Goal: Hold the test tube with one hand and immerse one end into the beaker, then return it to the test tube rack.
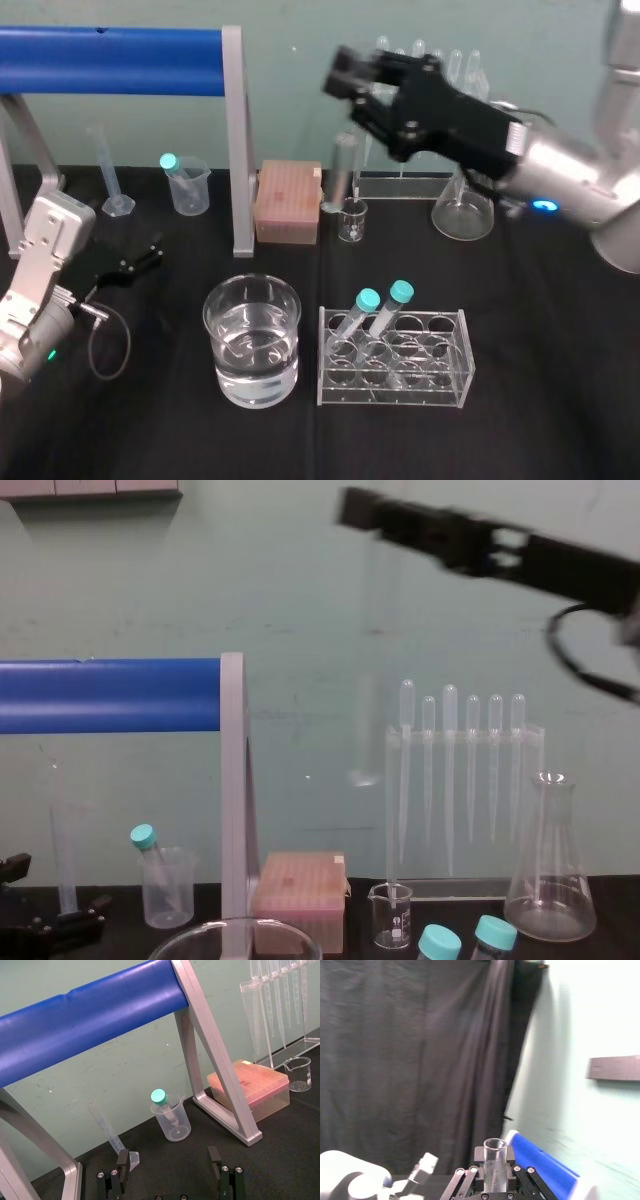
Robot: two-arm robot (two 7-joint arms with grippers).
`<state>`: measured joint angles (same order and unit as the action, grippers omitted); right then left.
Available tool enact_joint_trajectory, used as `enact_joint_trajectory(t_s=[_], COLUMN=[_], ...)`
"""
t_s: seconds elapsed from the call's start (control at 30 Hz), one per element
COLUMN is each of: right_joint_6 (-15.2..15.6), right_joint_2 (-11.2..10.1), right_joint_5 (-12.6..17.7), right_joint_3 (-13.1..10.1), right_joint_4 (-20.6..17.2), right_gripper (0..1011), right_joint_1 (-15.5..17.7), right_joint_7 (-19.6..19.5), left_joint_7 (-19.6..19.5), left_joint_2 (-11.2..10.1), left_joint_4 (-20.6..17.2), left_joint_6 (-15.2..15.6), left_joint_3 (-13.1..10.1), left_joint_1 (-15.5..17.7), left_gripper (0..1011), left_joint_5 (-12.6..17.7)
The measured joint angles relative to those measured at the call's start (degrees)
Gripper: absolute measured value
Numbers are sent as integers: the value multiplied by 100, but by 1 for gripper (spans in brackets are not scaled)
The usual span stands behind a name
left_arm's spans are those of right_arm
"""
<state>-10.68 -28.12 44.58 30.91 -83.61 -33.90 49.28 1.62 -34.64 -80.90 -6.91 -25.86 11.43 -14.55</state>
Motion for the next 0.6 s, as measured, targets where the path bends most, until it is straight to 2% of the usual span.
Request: enact_joint_trajectory(t_s=[0.03,0.07,0.13,0.17,0.3,0.4,0.43,0.53,0.6], right_joint_6=[18,81,142,219,365,506,506,603,636], right_joint_2=[-87,-263,-423,-586,-898,-1229,-1229,-1478,-1553], right_joint_5=[11,39,71,105,162,177,177,175,169], right_joint_3=[-73,-207,-336,-460,-711,-1001,-1001,-1261,-1345], right_joint_4=[-114,-328,-515,-728,-1125,-1537,-1537,-1772,-1828], right_gripper=[228,228,228,228,228,228,228,228,228], right_joint_1=[85,260,432,626,1037,1514,1514,1948,2096], right_joint_7=[-72,-256,-396,-552,-855,-1190,-1190,-1454,-1530], left_joint_7=[0,0,0,0,0,0,0,0,0], left_joint_2=[0,0,0,0,0,0,-1,0,-1], left_joint_4=[0,0,0,0,0,0,0,0,0], left_joint_6=[0,0,0,0,0,0,0,0,0], left_joint_3=[0,0,0,0,0,0,0,0,0], left_joint_1=[0,0,0,0,0,0,0,0,0], left_gripper=[1000,1000,1000,1000,1000,1000,1000,1000,1000], left_joint_5=[0,0,0,0,0,0,0,0,0])
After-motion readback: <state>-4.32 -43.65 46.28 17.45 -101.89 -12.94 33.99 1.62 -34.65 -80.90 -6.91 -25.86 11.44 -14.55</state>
